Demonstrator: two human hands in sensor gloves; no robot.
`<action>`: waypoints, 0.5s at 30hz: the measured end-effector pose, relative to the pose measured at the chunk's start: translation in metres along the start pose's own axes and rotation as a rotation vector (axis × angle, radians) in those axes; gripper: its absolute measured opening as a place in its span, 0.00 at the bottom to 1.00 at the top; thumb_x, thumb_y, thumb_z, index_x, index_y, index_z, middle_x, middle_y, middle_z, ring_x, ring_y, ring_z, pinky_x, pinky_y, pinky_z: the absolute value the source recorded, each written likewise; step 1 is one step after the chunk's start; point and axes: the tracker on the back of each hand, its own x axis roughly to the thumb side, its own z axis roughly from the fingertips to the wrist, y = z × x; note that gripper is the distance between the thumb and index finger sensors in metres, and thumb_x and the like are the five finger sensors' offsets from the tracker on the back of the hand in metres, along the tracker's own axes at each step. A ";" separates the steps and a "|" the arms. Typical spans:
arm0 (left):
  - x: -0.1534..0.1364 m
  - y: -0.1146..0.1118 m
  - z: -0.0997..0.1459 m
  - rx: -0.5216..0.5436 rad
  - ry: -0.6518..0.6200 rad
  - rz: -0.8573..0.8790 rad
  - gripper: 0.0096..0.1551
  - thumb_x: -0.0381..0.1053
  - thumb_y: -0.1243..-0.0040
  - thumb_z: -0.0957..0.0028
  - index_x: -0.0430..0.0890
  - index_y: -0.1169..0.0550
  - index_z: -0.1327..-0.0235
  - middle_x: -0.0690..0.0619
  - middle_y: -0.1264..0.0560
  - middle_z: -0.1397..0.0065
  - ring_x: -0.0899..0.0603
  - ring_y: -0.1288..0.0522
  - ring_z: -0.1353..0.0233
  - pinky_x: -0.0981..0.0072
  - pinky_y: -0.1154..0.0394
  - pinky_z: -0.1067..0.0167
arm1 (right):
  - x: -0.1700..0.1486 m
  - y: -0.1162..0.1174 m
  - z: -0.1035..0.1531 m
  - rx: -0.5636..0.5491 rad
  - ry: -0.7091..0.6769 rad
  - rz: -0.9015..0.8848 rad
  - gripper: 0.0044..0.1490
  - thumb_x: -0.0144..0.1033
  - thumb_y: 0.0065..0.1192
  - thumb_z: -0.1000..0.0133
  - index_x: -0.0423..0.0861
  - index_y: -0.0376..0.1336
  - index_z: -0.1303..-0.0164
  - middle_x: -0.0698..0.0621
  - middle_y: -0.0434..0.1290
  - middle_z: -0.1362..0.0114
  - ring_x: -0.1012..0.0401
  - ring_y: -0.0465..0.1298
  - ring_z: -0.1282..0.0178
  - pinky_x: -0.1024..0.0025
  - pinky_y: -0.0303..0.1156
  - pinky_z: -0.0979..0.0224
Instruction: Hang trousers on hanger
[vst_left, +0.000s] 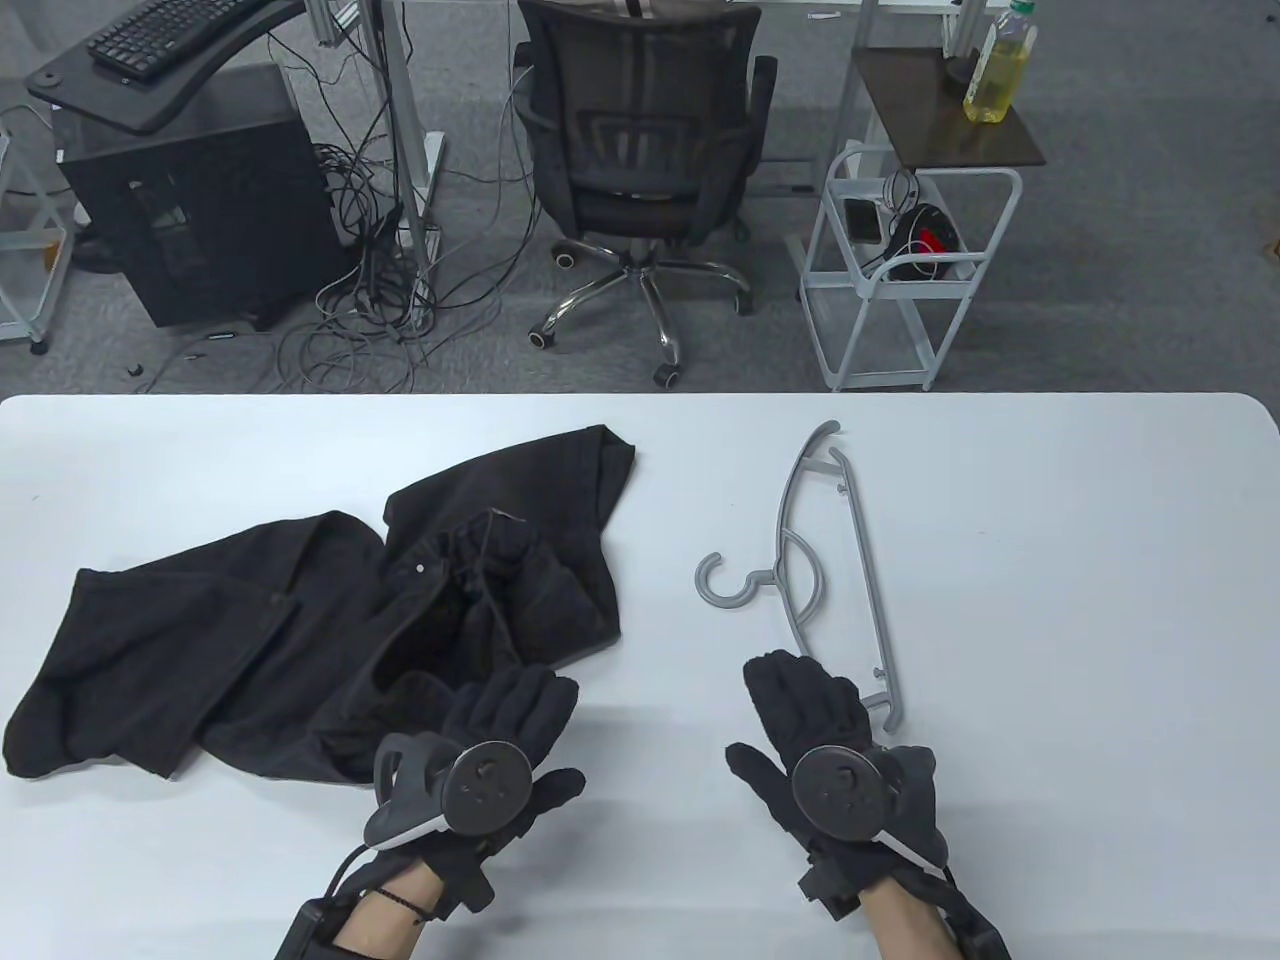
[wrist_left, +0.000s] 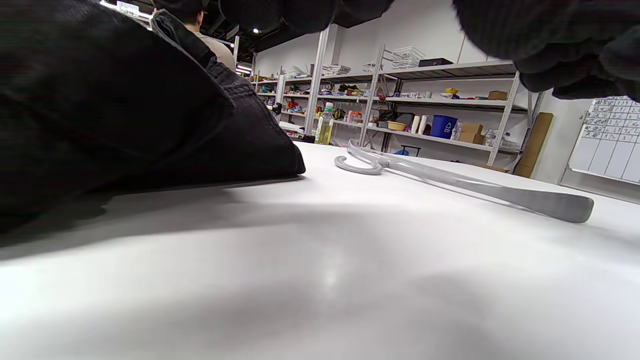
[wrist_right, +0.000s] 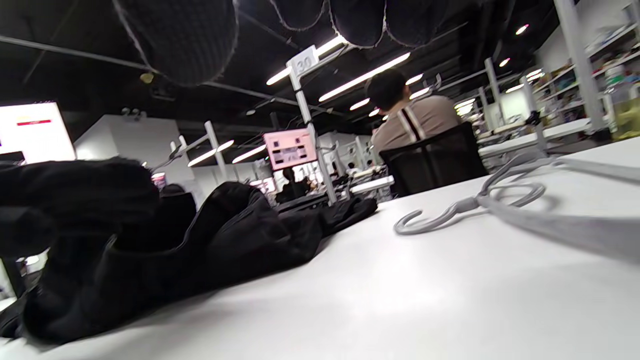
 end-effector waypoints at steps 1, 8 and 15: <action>0.000 0.000 0.000 0.000 0.002 0.000 0.49 0.69 0.46 0.48 0.48 0.47 0.19 0.45 0.46 0.15 0.32 0.45 0.17 0.31 0.44 0.28 | -0.002 -0.001 0.000 -0.018 0.016 0.005 0.52 0.58 0.61 0.49 0.51 0.44 0.20 0.44 0.51 0.15 0.44 0.56 0.17 0.42 0.51 0.21; -0.009 0.001 0.001 0.004 0.030 0.018 0.49 0.68 0.46 0.48 0.48 0.47 0.19 0.45 0.46 0.15 0.32 0.44 0.17 0.31 0.44 0.29 | -0.021 -0.004 -0.001 -0.054 0.126 0.016 0.55 0.59 0.60 0.49 0.51 0.41 0.19 0.44 0.48 0.14 0.43 0.53 0.17 0.41 0.47 0.21; -0.013 0.002 0.004 0.014 0.042 0.029 0.49 0.68 0.46 0.48 0.48 0.47 0.19 0.44 0.46 0.15 0.32 0.44 0.17 0.31 0.44 0.29 | -0.040 0.004 -0.004 -0.002 0.245 0.037 0.58 0.61 0.60 0.50 0.51 0.37 0.19 0.43 0.45 0.13 0.43 0.50 0.16 0.41 0.45 0.20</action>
